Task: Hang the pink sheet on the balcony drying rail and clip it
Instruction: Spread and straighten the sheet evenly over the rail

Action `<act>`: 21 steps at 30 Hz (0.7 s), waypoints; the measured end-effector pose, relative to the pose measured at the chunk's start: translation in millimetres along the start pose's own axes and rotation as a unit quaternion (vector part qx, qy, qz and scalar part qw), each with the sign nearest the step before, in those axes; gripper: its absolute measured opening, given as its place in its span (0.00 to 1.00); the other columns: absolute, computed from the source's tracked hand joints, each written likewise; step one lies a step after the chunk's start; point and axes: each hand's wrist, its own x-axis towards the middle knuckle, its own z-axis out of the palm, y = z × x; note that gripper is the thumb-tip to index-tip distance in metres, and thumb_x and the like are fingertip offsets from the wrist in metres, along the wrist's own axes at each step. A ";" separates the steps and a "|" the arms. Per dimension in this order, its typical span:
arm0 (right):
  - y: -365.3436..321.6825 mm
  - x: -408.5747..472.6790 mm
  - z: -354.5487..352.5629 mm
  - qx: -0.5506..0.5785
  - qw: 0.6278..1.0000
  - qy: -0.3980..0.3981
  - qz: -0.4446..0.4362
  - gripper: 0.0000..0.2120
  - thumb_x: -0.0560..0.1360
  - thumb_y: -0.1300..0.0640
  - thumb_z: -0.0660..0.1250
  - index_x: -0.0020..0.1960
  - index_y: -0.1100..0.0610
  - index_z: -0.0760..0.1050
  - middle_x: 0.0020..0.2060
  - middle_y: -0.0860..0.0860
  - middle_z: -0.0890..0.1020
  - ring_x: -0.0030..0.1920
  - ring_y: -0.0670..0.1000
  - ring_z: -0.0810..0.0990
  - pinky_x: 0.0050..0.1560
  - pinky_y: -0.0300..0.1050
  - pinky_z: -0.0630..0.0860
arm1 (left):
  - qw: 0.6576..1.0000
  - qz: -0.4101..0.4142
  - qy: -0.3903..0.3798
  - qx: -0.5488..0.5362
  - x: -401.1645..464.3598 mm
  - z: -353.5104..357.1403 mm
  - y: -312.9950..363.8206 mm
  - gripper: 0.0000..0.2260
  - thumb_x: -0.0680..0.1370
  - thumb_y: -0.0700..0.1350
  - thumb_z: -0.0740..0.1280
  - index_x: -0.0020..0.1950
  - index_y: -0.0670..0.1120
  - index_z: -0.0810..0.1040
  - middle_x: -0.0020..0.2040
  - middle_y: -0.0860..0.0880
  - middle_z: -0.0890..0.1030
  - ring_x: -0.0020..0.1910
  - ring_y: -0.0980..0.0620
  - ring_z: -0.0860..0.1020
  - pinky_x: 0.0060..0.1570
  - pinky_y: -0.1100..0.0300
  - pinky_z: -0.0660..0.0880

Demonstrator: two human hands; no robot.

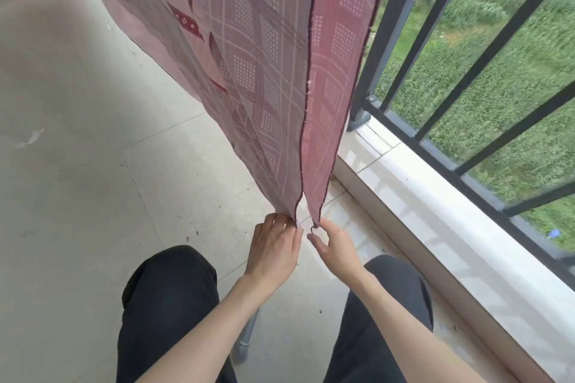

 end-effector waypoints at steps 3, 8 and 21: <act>-13.9 -16.9 -9.1 -0.132 0.986 -0.070 0.076 0.20 0.77 0.50 0.61 0.66 0.53 0.66 0.62 0.50 0.74 0.63 0.54 0.70 0.56 0.43 0.66 | 0.994 -0.008 -0.106 -0.015 -10.4 -27.7 -9.0 0.16 0.77 0.52 0.52 0.55 0.48 0.76 0.56 0.49 0.77 0.58 0.46 0.74 0.52 0.51 0.71; -88.1 -41.5 -44.7 -0.306 0.928 -0.160 0.140 0.28 0.75 0.38 0.57 0.68 0.52 0.61 0.64 0.50 0.71 0.66 0.55 0.69 0.62 0.53 0.65 | 0.988 -0.037 -0.138 0.064 -38.6 -115.9 -30.4 0.18 0.71 0.51 0.60 0.60 0.49 0.73 0.58 0.48 0.80 0.56 0.46 0.79 0.51 0.49 0.77; -425.6 -71.7 -159.1 -0.299 0.924 -0.234 -0.043 0.35 0.76 0.38 0.53 0.76 0.46 0.41 0.76 0.52 0.53 0.74 0.57 0.55 0.73 0.58 0.55 | 0.987 -0.132 -0.086 0.008 -89.2 -441.5 -29.4 0.28 0.76 0.57 0.45 0.71 0.47 0.65 0.71 0.44 0.67 0.70 0.42 0.65 0.68 0.43 0.60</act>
